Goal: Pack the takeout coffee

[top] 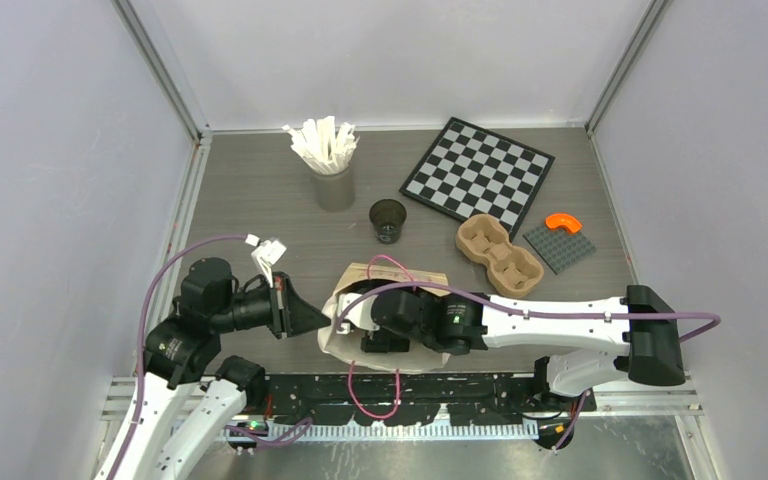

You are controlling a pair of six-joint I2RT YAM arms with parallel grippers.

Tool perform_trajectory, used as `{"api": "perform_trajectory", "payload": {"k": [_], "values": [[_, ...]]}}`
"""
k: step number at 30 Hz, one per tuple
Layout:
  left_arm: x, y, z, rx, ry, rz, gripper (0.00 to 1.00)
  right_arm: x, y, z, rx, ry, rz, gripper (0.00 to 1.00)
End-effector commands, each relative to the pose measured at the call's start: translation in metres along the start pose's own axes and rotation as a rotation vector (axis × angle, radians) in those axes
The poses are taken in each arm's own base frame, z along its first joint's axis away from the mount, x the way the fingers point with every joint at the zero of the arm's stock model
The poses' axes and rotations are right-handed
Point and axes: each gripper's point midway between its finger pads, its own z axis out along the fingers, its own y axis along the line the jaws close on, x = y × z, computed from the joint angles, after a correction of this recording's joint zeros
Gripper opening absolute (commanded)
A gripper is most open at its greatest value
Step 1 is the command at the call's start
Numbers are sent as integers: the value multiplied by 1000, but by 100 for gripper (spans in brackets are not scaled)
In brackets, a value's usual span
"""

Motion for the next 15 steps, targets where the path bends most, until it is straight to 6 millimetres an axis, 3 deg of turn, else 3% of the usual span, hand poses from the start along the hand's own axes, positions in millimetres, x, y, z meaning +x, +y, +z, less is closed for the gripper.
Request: {"api": "perform_trajectory", "payload": {"k": [1,11,15], "values": [[-7,-11,-4,26,-37,8,0,-21,-20,-10,47,-67,73,92],[-7,-10,-5,20,-52,6,0,-22,-27,-18,37,-73,122,93],[-9,-11,-7,14,-66,5,0,-35,-27,-26,0,-100,131,92]]}}
